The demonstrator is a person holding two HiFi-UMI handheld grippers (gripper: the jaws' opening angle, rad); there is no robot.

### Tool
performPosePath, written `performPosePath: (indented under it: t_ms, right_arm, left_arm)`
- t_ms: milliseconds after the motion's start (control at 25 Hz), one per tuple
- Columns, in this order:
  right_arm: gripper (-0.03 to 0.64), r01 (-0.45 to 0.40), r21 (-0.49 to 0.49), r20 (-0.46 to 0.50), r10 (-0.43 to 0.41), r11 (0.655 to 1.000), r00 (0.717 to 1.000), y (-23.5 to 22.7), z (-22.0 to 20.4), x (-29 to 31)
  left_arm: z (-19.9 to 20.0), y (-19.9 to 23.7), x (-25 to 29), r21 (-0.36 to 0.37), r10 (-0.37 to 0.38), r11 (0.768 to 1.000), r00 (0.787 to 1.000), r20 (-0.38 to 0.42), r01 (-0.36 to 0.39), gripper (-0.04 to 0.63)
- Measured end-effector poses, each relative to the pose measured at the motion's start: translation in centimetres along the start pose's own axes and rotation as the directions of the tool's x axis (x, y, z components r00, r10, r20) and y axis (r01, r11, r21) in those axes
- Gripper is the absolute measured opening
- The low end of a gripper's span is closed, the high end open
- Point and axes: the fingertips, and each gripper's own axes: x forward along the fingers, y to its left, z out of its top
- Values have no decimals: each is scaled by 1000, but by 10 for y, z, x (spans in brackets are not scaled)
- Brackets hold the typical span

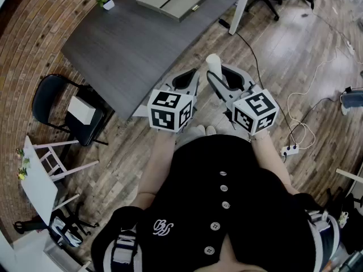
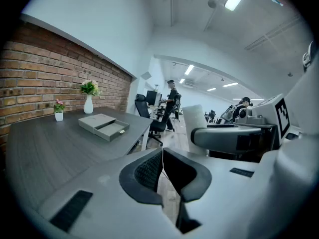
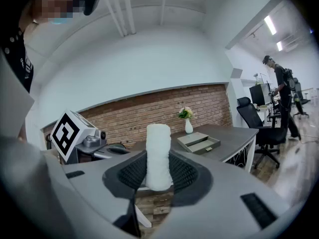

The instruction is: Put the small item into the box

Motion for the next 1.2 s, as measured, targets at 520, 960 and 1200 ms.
performPosePath:
  t_ms: [520, 960, 1200]
  right_arm:
    - [130, 7, 9, -8, -7, 1000, 1000, -6, -4, 12]
    - [132, 27, 48, 17, -28, 998, 999, -26, 3, 45]
    - [132, -12, 16, -8, 12, 1000, 1000, -59, 7, 81]
  left_arm:
    - [5, 8, 12, 6, -22, 1000, 1000, 6, 22, 15]
    - [6, 35, 25, 15, -38, 999, 999, -13, 38, 15]
    - [12, 63, 59, -8, -20, 1000, 1000, -5, 20, 15]
